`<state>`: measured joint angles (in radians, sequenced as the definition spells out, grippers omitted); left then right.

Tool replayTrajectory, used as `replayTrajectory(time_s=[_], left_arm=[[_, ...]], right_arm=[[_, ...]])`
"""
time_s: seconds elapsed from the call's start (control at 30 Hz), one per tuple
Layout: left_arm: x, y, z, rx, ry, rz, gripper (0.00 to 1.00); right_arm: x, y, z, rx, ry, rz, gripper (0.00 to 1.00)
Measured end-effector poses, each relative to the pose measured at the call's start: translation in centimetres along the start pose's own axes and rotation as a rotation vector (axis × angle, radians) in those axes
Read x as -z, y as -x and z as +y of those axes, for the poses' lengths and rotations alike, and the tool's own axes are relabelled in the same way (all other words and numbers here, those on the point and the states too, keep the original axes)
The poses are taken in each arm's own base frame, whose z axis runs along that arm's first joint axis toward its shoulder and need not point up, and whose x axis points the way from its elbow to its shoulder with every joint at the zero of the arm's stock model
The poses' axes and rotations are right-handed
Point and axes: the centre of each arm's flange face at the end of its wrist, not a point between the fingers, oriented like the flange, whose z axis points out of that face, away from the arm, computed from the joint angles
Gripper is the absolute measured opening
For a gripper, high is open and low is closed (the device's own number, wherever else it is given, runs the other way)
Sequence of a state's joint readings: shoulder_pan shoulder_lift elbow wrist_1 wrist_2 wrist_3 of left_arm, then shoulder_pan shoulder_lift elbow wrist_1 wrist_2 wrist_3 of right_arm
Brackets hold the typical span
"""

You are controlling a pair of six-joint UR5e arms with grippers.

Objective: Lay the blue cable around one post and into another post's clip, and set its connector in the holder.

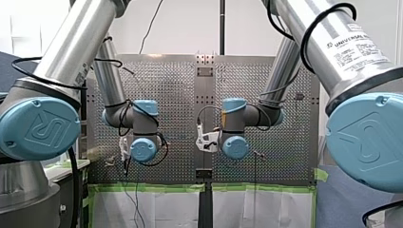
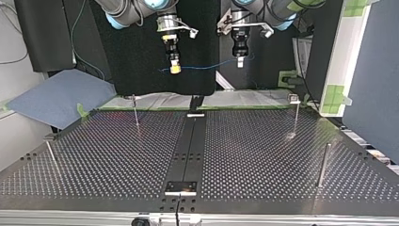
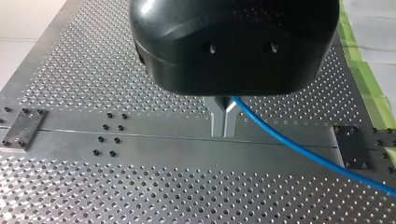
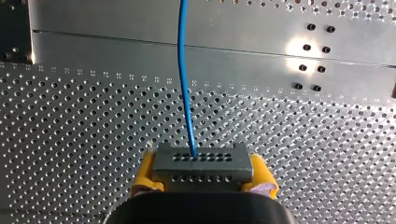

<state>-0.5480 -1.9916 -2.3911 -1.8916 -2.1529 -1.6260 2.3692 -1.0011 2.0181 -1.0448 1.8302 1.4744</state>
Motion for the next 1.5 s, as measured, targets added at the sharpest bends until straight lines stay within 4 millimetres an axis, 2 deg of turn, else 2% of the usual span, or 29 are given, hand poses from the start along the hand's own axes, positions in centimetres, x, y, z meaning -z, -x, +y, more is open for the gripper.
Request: replayTrajectory(time_s=[0.27, 0.53, 0.8, 0.93, 1.13, 1.3, 1.5], left_arm=[[0.0, 0.0, 0.0, 0.001, 0.000, 0.000, 0.00], [0.0, 1.4, 1.7, 0.082, -0.006, -0.045, 0.00], [1.8, 1.2, 2.8, 0.152, -0.061, -0.053, 0.00], [2.8, 1.0, 3.1, 0.164, -0.093, -0.056, 0.00], [2.9, 1.3, 3.1, 0.179, -0.105, -0.084, 0.00], [1.8, 2.0, 2.9, 0.160, -0.111, -0.101, 0.00], [-0.4, 4.3, 2.0, 0.148, -0.117, -0.146, 0.00]], right_arm=[[0.1, 0.1, 0.0, 0.000, 0.000, -0.002, 0.00], [2.3, 2.6, -2.0, -0.030, -0.006, -0.077, 0.00], [3.9, 2.9, -4.1, -0.053, -0.012, -0.087, 0.00], [4.1, 2.9, -4.3, -0.053, -0.014, -0.087, 0.00], [4.1, 2.9, -4.3, -0.054, -0.014, -0.088, 0.00], [2.9, 1.3, -4.1, -0.084, 0.005, -0.060, 0.00], [1.8, -1.5, -3.7, -0.147, 0.003, -0.017, 0.00]])
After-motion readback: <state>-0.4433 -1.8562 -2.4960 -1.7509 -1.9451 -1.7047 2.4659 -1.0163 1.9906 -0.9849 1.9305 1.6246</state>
